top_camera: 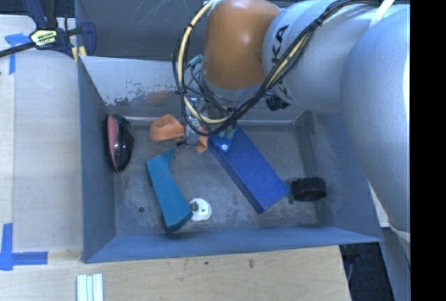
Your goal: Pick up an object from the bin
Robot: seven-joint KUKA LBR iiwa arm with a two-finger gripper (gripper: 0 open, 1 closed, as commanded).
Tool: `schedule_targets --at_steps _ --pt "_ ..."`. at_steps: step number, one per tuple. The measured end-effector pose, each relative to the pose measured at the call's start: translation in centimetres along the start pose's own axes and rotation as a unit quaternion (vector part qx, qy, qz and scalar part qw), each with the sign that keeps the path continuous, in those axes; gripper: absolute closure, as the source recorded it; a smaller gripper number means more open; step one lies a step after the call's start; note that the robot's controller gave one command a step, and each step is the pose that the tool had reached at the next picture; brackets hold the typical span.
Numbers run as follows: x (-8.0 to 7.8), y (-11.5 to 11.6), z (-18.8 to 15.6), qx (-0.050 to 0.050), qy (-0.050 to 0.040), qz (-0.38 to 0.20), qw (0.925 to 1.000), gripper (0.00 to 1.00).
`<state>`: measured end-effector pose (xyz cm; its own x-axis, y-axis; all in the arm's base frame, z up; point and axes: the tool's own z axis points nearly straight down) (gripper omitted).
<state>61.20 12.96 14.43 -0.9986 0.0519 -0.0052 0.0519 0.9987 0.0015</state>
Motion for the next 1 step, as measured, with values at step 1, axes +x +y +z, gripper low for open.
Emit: schedule_targets --at_steps 1 --pt "1.76 -1.35 -3.99 0.001 0.0039 0.015 0.9999 1.00"
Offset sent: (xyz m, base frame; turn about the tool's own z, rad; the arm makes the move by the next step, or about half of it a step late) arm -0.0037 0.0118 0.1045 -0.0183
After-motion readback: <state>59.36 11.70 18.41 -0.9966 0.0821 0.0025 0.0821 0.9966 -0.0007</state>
